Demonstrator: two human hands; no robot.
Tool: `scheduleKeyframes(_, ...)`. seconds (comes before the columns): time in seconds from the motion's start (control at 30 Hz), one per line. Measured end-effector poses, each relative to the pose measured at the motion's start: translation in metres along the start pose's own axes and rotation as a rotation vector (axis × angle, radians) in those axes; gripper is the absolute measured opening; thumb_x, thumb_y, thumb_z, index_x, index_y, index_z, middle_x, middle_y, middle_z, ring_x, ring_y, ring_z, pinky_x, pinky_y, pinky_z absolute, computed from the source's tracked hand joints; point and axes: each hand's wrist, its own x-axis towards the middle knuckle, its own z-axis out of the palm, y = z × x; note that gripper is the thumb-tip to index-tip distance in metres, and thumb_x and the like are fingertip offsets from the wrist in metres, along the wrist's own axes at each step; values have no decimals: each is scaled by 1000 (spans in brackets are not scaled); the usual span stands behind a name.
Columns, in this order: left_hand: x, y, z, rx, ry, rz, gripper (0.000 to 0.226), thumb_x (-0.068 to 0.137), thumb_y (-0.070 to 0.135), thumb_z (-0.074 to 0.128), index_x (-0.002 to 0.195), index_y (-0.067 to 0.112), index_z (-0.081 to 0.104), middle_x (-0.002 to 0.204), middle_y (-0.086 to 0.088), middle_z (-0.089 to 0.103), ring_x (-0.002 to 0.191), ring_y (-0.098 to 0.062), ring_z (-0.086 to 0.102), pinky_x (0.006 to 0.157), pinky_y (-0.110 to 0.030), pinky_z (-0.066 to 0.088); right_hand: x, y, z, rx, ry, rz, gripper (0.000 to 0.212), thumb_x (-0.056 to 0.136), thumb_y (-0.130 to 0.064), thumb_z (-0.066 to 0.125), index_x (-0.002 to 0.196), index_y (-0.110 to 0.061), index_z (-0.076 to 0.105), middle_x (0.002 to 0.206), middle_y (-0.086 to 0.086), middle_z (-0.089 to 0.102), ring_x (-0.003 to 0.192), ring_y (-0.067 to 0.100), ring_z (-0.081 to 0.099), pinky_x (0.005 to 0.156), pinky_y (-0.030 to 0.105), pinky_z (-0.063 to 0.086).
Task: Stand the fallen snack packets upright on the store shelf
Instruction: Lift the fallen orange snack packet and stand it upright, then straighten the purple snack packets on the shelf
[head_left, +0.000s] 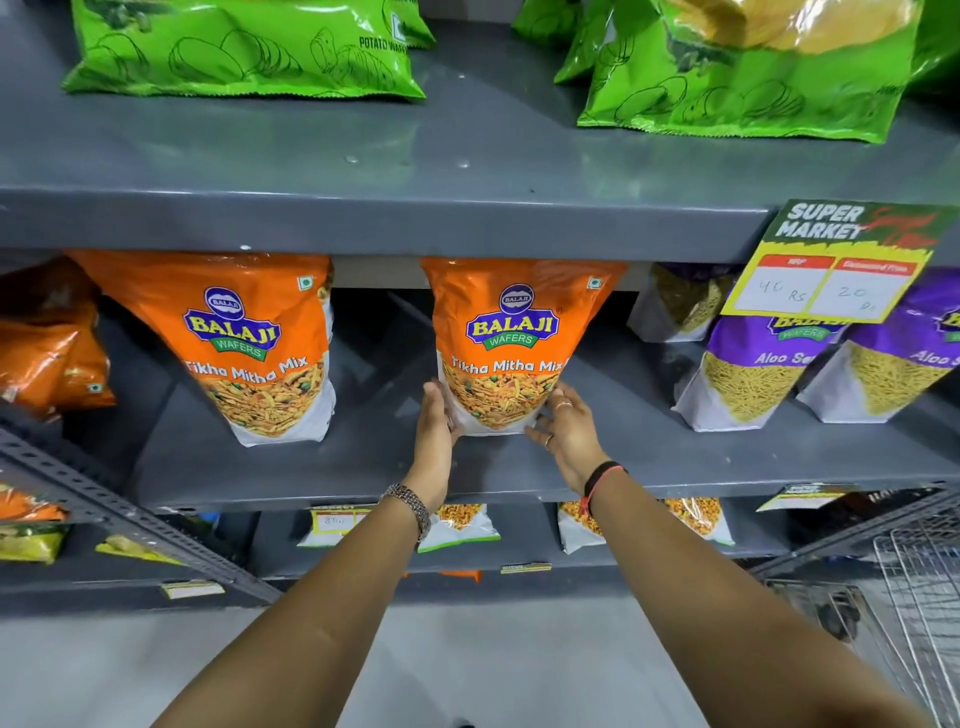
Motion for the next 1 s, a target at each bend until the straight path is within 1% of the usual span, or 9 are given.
scheduleKeyframes(0.23, 1, 2, -11, -38, -38, 24, 67, 89, 61, 8, 147, 30, 24, 153, 2, 34, 139, -21, 36, 108, -38, 34, 4, -1, 4, 15, 6, 10, 38, 101, -25, 28, 132, -14, 46, 134, 13, 54, 118, 29, 55, 90, 39, 50)
scheduleKeyframes(0.33, 0, -5, -13, -73, 59, -4, 67, 92, 56, 15, 146, 18, 29, 152, -3, 36, 138, -24, 37, 112, -41, 33, 5, 5, -6, -23, 44, -10, 40, 101, -25, 29, 137, -12, 41, 141, 14, 48, 126, 30, 50, 97, 41, 48)
scheduleKeyframes(0.43, -8, -15, -9, -173, 223, -4, 49, 97, 42, 28, 125, 8, 48, 116, -8, 55, 106, -22, 56, 90, -32, 47, 4, 14, -32, 22, 191, -34, 38, 99, -20, 34, 133, -6, 44, 140, 15, 50, 129, 30, 49, 106, 45, 42)
scheduleKeyframes(0.5, -15, -23, 0, -218, 304, 9, 31, 97, 32, 34, 104, 6, 49, 93, -6, 54, 81, -16, 54, 76, -28, 47, 4, 17, -61, 70, 291, -65, 35, 98, -14, 35, 127, -1, 48, 133, 19, 56, 125, 32, 52, 105, 45, 43)
scheduleKeyframes(0.6, -23, -32, 27, -203, 288, -19, 25, 98, 25, 36, 96, 5, 52, 86, -8, 59, 91, -27, 60, 90, -38, 49, 3, 16, -118, 83, 463, -134, 26, 96, -8, 36, 112, -7, 56, 117, 21, 61, 110, 31, 57, 99, 44, 46)
scheduleKeyframes(0.7, -25, -39, 65, -176, 190, -39, 24, 97, 19, 38, 100, 3, 55, 101, -19, 62, 107, -36, 59, 92, -39, 48, 4, 5, -179, 45, 624, -194, 23, 93, -7, 41, 83, -24, 51, 100, 12, 54, 92, 24, 51, 76, 32, 44)
scheduleKeyframes(0.8, -19, -42, 109, -152, 37, -91, 40, 99, 24, 31, 117, -4, 52, 123, -28, 58, 118, -40, 55, 94, -39, 45, 15, -11, -235, 65, 676, -231, 27, 93, -8, 43, 76, -28, 45, 94, 9, 51, 73, 15, 49, 72, 28, 40)
scheduleKeyframes(0.93, -8, -41, 172, -59, -129, -128, 55, 98, 39, 24, 132, 1, 45, 139, -21, 49, 128, -35, 48, 99, -36, 41, 49, -36, -286, 77, 548, -228, 28, 91, 0, 42, 80, -25, 43, 77, -1, 44, 62, 3, 46, 63, 20, 35)
scheduleKeyframes(1.0, -8, -41, 205, -62, -152, -150, 58, 97, 44, 24, 137, 4, 40, 145, -17, 44, 133, -33, 43, 102, -37, 38, 68, -44, -304, 22, 420, -205, 35, 87, 8, 46, 81, -27, 42, 81, -3, 42, 72, 7, 49, 64, 17, 34)
